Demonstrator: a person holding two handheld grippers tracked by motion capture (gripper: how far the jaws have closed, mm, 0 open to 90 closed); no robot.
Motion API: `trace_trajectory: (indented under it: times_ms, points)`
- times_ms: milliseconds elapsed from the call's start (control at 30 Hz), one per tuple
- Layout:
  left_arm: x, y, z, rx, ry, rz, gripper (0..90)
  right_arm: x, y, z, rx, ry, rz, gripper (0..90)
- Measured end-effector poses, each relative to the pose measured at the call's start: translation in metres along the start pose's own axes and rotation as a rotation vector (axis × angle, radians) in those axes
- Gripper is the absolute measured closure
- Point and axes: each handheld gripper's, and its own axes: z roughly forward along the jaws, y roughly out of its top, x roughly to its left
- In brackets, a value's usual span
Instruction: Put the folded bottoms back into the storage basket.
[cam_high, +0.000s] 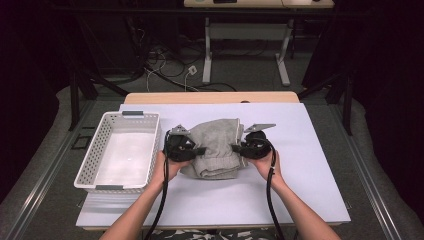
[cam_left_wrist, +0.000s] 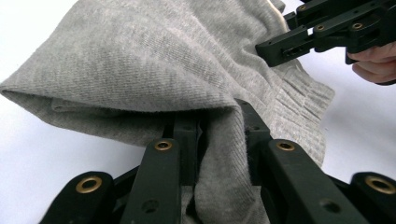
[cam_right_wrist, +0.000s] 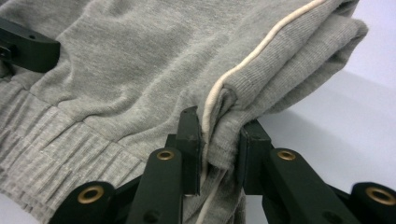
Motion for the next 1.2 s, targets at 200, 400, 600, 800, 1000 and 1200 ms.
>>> trace_trajectory:
  times_ms: [200,400,600,800,1000,1200]
  points:
    - [-0.001,0.002,-0.008,-0.02,-0.005,0.003,74.7,0.004,0.003,-0.004,-0.021,0.004,-0.006,73.9]
    - [-0.002,0.004,-0.013,-0.017,-0.001,0.015,74.6,0.007,0.006,-0.008,-0.028,0.014,-0.01,73.8]
    - [-0.001,0.004,-0.019,-0.025,0.003,0.025,74.6,0.011,0.009,-0.011,-0.035,0.02,-0.021,73.8]
    - [-0.002,0.004,-0.024,-0.037,0.004,0.029,74.6,0.013,0.012,-0.017,-0.052,0.03,-0.024,73.8]
    - [-0.004,0.006,-0.029,-0.034,0.008,0.044,74.6,0.016,0.015,-0.021,-0.064,0.039,-0.027,73.8]
    - [-0.005,0.007,-0.034,-0.038,0.011,0.046,74.6,0.02,0.017,-0.022,-0.073,0.043,-0.035,73.8]
